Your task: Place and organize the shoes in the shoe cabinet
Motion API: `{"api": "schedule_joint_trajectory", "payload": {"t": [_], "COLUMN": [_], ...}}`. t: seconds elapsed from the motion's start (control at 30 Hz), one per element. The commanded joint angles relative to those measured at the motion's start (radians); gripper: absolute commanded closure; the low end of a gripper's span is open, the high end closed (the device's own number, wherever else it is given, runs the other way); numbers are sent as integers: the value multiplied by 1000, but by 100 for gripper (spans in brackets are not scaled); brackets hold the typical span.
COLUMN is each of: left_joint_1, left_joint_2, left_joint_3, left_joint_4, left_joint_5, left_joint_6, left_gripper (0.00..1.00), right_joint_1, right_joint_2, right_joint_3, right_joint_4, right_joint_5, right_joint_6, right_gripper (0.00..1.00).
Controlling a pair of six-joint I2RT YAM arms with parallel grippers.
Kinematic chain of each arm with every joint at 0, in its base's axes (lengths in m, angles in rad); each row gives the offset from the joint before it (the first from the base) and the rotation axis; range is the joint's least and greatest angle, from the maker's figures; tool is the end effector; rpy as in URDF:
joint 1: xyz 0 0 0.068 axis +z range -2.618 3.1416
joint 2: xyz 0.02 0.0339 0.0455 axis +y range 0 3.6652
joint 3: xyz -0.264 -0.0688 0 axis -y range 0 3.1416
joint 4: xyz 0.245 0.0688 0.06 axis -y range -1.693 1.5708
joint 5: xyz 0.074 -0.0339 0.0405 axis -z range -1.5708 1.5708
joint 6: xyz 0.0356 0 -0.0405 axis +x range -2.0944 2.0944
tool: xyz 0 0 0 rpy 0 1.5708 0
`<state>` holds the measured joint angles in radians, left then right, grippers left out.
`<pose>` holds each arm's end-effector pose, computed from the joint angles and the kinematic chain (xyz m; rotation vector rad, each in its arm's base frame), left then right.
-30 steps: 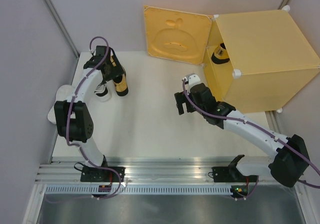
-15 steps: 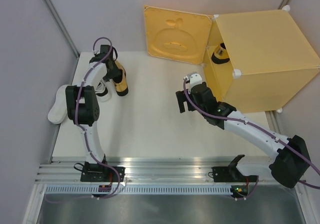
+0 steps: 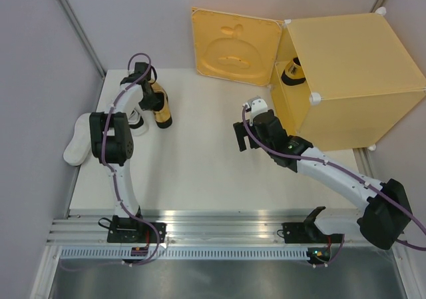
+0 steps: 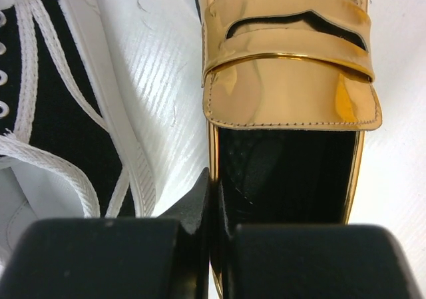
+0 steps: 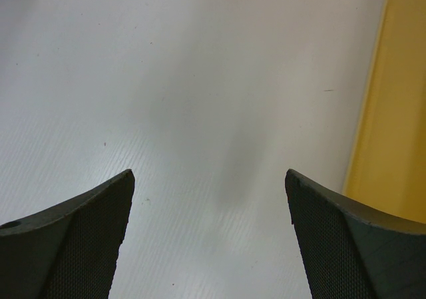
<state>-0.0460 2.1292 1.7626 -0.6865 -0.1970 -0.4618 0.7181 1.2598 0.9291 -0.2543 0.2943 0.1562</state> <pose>0.4638 -0.0144 0.2110 -0.6013 2.5221 0.0755 0.2180 0.1768 0.2824 -0.4271 2.0908 0.1981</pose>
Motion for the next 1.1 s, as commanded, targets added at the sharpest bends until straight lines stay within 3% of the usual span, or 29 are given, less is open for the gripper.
{"api": "schedule_joint_trajectory", "payload": {"t": [0.0,0.13,0.43,0.57,0.9,0.93,1.07], "left_joint_1": [-20,-74,-345,-475,-601,-601,-601], "left_joint_2": [-102,-185,-307,-304,-259,-255,-241], "left_joint_3": [14,-37,-164,-215,-317,-324,-333], "left_joint_4": [-11,-11,-13,-10,41,50,58], "left_joint_5": [76,137,270,289,418,416,426], "left_joint_6": [66,112,268,347,448,446,460], "left_gripper": [98,98,98,98,97,95,70], "right_joint_1": [1,0,1,3,1,1,1], "right_joint_2": [-10,-28,-66,-82,-114,-114,-112], "right_joint_3": [30,31,42,37,-19,-22,-35], "right_joint_4": [32,44,66,63,56,58,61], "right_joint_5": [17,20,8,3,-21,-24,-40], "right_joint_6": [-7,-3,25,39,78,82,88], "right_gripper": [2,2,2,2,4,3,4]}}
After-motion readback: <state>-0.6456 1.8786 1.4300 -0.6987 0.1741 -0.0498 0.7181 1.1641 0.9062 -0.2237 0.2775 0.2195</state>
